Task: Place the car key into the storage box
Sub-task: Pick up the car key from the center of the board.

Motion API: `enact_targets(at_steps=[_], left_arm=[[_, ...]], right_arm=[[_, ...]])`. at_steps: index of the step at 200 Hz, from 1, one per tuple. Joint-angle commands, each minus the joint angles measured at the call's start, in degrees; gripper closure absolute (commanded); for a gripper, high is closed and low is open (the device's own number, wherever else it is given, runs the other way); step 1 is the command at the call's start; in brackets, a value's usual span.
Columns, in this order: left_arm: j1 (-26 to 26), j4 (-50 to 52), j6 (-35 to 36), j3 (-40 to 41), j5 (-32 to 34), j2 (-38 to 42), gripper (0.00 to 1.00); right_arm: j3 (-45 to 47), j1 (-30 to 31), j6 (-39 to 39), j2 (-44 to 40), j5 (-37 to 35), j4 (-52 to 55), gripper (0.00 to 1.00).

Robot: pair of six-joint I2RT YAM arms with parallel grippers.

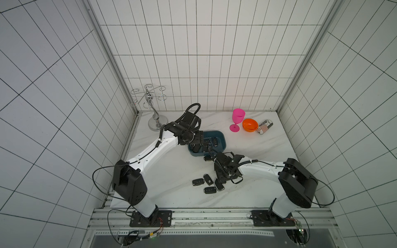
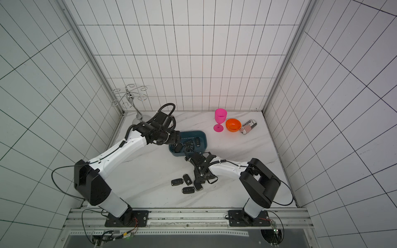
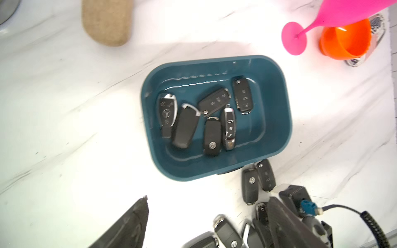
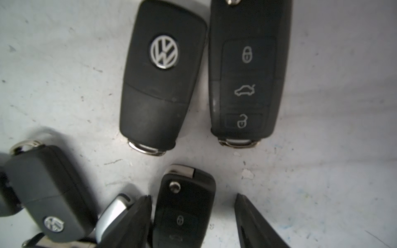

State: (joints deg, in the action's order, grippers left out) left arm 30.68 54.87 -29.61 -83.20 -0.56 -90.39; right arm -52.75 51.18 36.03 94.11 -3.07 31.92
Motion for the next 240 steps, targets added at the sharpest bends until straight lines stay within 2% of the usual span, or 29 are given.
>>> enact_targets(at_steps=[1, 36, 93, 112, 122, 150, 169, 186, 209, 240], left_arm=[[-1.9, -0.2, -0.4, 5.5, 0.0, 3.7, 0.15], [-2.2, 0.0, -1.2, 10.4, -0.9, 8.3, 0.15], [-2.1, 0.7, -0.6, 11.5, -1.1, 11.0, 0.15], [-2.2, 0.8, -0.5, 11.9, -1.4, 11.4, 0.15], [-2.1, 0.7, -0.4, 12.3, -1.6, 11.8, 0.15], [-2.2, 0.7, -0.2, 13.8, -1.8, 12.8, 0.15], [-2.1, 0.5, -0.3, 15.1, -2.1, 13.8, 0.15], [-2.2, 0.3, -0.4, 15.8, -2.3, 14.6, 0.15], [-2.1, 0.7, -0.3, 16.4, -2.1, 14.9, 0.15], [-2.1, 0.3, -0.6, 18.6, -1.6, 16.2, 0.15]], right_arm=[[0.0, 0.6, 1.3, 1.4, -1.7, -0.3, 0.38], [0.7, 0.6, 1.6, 0.3, -4.6, 1.1, 0.41], [4.8, -0.9, 1.8, -2.5, -6.9, 2.7, 0.48], [6.1, -2.4, 1.7, -3.5, -6.9, 2.7, 0.57], [6.8, -3.1, 1.8, -4.1, -7.1, 2.6, 0.66], [8.0, -4.8, 1.9, -6.6, -9.1, 4.2, 0.71], [8.6, -6.7, 1.2, -9.4, -10.7, 6.1, 0.81], [8.7, -9.1, -0.3, -12.3, -12.3, 8.2, 0.82], [5.3, -10.1, -2.9, -15.9, -14.5, 12.4, 0.82], [-6.2, -10.2, -6.6, -14.2, -15.1, 17.3, 0.82]])
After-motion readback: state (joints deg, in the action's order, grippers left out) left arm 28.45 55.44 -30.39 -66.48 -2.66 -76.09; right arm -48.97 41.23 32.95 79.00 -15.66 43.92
